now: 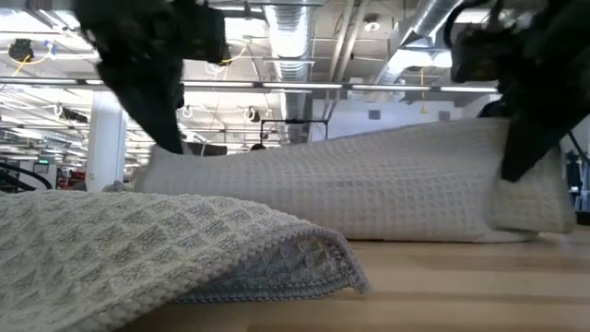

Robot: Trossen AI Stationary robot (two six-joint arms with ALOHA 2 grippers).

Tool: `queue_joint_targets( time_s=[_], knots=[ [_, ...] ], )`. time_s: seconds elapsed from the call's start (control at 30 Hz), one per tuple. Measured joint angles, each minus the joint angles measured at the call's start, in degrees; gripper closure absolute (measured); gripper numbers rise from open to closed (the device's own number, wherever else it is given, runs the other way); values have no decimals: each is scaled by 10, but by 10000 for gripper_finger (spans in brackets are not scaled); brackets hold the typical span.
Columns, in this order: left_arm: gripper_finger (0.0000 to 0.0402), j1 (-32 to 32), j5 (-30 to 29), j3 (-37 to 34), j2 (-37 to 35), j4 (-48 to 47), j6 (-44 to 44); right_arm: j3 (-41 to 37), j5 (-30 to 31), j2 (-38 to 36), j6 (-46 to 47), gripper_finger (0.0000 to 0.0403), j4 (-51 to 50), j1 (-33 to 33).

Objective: Fold microfiber towels
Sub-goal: Fold the right gray towel

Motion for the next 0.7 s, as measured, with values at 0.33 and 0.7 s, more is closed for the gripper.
queue_joint_targets(
  time_s=[0.33, 0.7],
  knots=[
    [401, 89, -71, 0, 0, 1, 26, -1, 6, -8, -75, 397, -78, -112],
    [401, 206, -74, 1, 3, 12, 110, 0, 30, -7, -177, 392, -99, -223]
  ],
)
